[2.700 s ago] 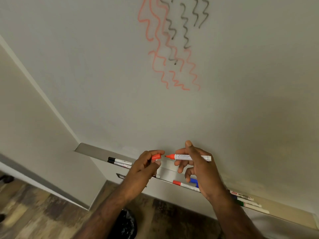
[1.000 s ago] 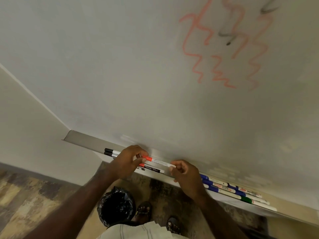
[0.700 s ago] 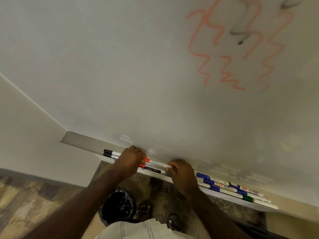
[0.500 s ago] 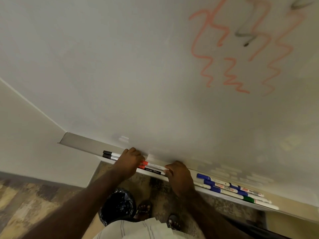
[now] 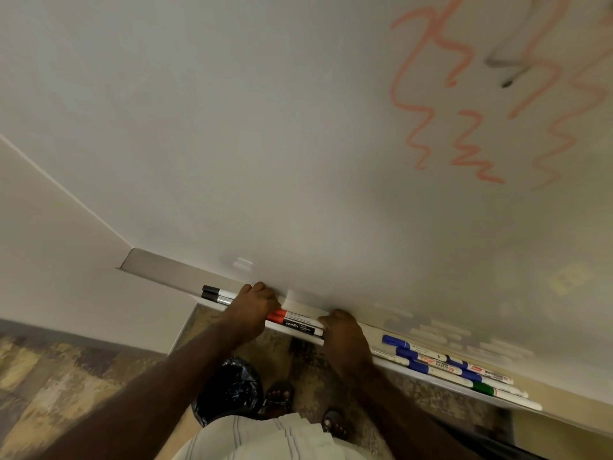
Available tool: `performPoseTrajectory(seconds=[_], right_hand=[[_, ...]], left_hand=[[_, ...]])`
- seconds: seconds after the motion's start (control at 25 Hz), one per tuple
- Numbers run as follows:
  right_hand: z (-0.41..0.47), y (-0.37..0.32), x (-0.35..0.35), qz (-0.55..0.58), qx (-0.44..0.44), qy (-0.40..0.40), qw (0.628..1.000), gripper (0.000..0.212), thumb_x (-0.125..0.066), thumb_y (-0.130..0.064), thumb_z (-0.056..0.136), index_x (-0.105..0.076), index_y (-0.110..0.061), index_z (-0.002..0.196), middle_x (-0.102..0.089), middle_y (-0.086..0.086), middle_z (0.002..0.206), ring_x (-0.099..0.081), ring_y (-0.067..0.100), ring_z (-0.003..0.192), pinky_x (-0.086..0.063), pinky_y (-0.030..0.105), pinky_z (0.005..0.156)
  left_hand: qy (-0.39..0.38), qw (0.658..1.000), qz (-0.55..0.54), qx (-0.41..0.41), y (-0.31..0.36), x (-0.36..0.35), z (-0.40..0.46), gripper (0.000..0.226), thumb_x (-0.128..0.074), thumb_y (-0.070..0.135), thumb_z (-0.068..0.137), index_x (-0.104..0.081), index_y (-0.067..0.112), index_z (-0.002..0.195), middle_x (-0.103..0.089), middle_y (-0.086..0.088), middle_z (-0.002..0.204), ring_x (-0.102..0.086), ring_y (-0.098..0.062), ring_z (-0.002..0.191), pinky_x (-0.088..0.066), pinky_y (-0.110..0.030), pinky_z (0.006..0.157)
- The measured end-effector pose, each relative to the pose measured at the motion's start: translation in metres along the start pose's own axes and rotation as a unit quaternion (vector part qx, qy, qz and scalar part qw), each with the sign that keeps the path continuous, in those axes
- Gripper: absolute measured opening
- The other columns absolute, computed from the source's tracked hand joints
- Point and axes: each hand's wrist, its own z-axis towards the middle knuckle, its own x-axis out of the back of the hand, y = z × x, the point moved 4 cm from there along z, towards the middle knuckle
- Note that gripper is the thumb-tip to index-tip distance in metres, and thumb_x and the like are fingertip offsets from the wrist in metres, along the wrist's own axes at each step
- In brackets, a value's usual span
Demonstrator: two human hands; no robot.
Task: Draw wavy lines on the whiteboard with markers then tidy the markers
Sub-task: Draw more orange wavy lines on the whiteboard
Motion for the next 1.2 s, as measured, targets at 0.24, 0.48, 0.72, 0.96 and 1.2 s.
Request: performPoseTrajectory(seconds=[0.24, 0.48, 0.72, 0.96, 1.2], right_hand=[[-0.027, 0.028, 0.019, 0.000, -0.004, 0.043, 0.999, 0.028, -0.067, -0.007, 0.091, -0.074, -0.017, 0.116, -0.068, 0.003, 0.117, -0.061, 0.023, 0.113, -0.048, 0.032, 0.100], [-0.072, 0.076, 0.038, 0.030, -0.067, 0.072, 0.995, 0.033, -0.053, -0.019, 0.096, -0.075, -0.014, 0.119, -0.070, 0.007, 0.122, -0.062, 0.028, 0.116, -0.047, 0.038, 0.104], [-0.096, 0.096, 0.050, 0.031, -0.092, 0.070, 0.993, 0.035, -0.056, -0.027, 0.105, -0.063, -0.021, 0.139, -0.060, 0.000, 0.143, -0.052, 0.020, 0.132, -0.035, 0.031, 0.116], [-0.108, 0.111, 0.058, 0.043, -0.099, 0.095, 0.990, 0.035, -0.055, -0.030, 0.106, -0.061, -0.030, 0.141, -0.058, -0.005, 0.146, -0.050, 0.016, 0.135, -0.035, 0.032, 0.118], [-0.119, 0.122, 0.063, 0.083, -0.115, 0.094, 0.985, 0.036, -0.056, -0.044, 0.105, -0.062, -0.032, 0.138, -0.060, -0.008, 0.143, -0.052, 0.013, 0.131, -0.040, 0.029, 0.112]], left_hand=[[0.089, 0.993, -0.056, -0.052, 0.027, 0.003, 0.006, 0.037, -0.072, 0.000, 0.076, -0.076, 0.017, 0.109, -0.071, -0.003, 0.108, -0.063, -0.028, 0.104, -0.055, -0.038, 0.082], [0.110, 0.978, -0.083, -0.154, 0.100, 0.001, 0.019, 0.035, -0.049, 0.017, 0.093, -0.075, 0.011, 0.115, -0.071, -0.007, 0.107, -0.062, -0.025, 0.102, -0.054, -0.034, 0.088], [0.007, 0.983, -0.058, -0.174, 0.164, -0.032, 0.036, 0.037, -0.053, 0.027, 0.106, -0.061, 0.012, 0.139, -0.060, -0.009, 0.136, -0.051, -0.025, 0.126, -0.043, -0.037, 0.108], [-0.009, 0.990, -0.030, -0.140, 0.183, -0.042, 0.043, 0.043, -0.050, 0.032, 0.107, -0.053, 0.015, 0.146, -0.050, -0.008, 0.145, -0.044, -0.025, 0.133, -0.038, -0.038, 0.111], [0.012, 0.994, -0.035, -0.104, 0.185, -0.037, 0.044, 0.033, -0.054, 0.030, 0.105, -0.061, 0.017, 0.134, -0.053, -0.005, 0.133, -0.046, -0.020, 0.123, -0.040, -0.033, 0.105]])
